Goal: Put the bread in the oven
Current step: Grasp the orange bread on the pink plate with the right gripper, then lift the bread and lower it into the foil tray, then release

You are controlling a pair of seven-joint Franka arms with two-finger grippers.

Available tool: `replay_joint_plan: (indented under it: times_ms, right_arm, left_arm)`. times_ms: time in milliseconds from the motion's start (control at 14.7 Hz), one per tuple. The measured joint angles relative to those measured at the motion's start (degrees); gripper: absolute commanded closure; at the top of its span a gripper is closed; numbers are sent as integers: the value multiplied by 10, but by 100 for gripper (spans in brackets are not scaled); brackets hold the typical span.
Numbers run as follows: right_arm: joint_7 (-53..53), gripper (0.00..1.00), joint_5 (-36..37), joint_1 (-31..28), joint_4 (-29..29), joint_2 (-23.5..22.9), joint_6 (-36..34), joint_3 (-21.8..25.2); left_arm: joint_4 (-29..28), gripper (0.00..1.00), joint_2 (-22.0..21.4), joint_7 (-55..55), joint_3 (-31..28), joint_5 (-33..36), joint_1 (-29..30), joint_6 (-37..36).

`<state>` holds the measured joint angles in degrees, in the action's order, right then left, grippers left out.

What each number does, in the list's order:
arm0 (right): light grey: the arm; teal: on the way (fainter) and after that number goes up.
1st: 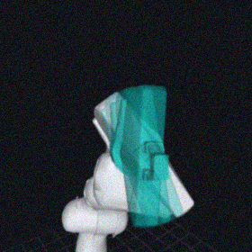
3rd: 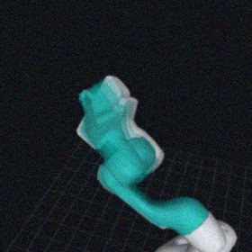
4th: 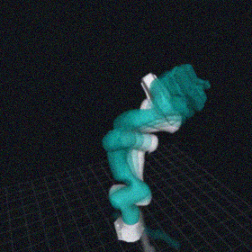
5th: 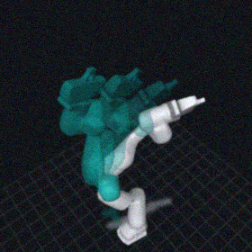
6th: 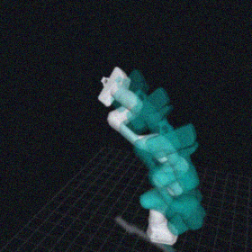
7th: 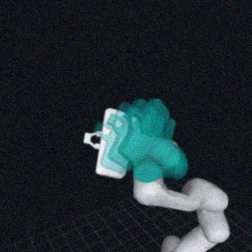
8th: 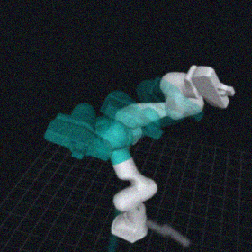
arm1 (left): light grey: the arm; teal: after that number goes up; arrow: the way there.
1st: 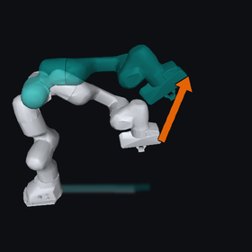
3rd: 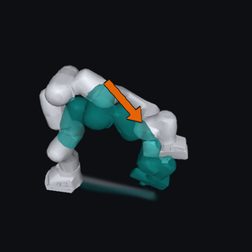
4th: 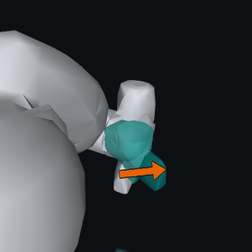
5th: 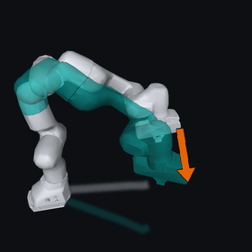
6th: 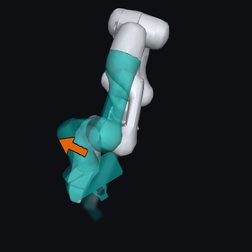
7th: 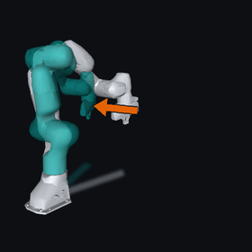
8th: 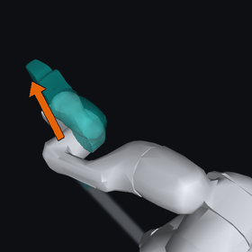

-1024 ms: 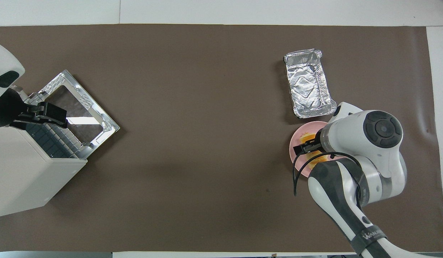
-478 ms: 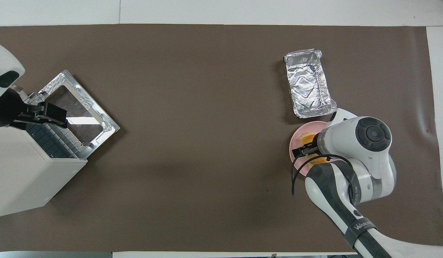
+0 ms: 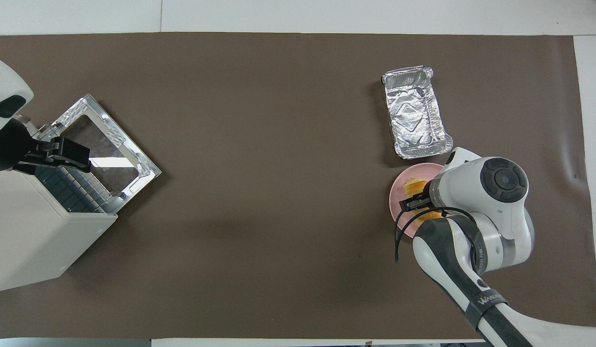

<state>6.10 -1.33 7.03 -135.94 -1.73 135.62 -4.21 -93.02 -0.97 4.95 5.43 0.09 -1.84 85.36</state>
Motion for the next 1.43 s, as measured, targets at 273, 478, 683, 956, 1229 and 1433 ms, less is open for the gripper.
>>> replay_joint_plan:
  times_ms: [273,478,683,956,1229,1433]
  right_arm:
    - [0,100,0,0,1,0,1,1]
    - [0,100,0,-1,2,0,0,1]
    - [0,100,0,-3,25,0,-44,1]
    - [0,100,0,-13,147,0,-190,1]
    - [0,100,0,-17,270,-36,-222,2]
    - [0,100,0,-21,337,-88,-212,2]
  left_arm:
    - [0,0,0,0,0,0,0,0]
    - [0,0,0,0,0,0,0,0]
    - [0,0,0,0,0,0,0,0]
    - [0,0,0,0,0,0,0,0]
    - [0,0,0,0,0,0,0,0]
    - [0,0,0,0,0,0,0,0]
